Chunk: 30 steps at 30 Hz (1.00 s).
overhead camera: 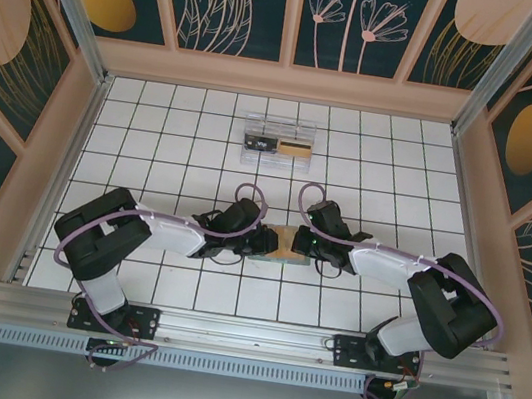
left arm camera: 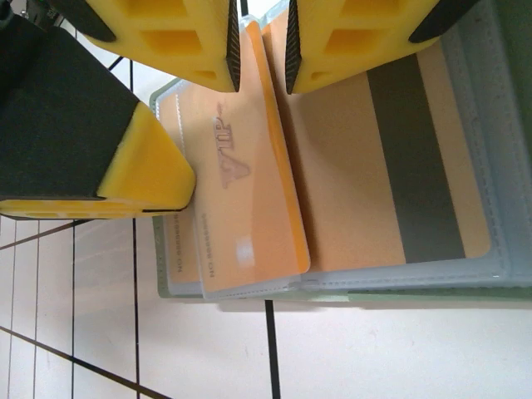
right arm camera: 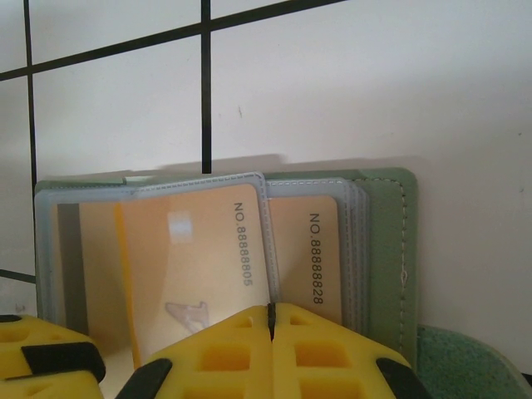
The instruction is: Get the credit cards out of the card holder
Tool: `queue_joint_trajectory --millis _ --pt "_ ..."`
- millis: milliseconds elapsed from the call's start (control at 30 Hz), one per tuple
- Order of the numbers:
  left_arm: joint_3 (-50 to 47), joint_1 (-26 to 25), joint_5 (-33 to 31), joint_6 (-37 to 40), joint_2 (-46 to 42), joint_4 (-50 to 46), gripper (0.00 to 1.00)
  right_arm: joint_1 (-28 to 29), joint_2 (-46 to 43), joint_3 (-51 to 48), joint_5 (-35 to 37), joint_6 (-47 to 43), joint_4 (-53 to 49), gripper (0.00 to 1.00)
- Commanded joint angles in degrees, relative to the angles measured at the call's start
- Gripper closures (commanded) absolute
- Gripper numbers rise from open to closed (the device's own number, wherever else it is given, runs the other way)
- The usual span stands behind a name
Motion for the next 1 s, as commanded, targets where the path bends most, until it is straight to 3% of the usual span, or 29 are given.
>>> queue_joint_trajectory --millis 0,967 --pt "0.02 0.31 0.84 -0.26 1.67 0.65 0.76 0.65 2.44 -1.74 0.80 1.20 -4.75 0.96" --pt "1.43 0.33 2.75 -1.96 4.09 4.54 0.87 1.82 1.88 -2.89 1.24 2.51 -4.31 0.95"
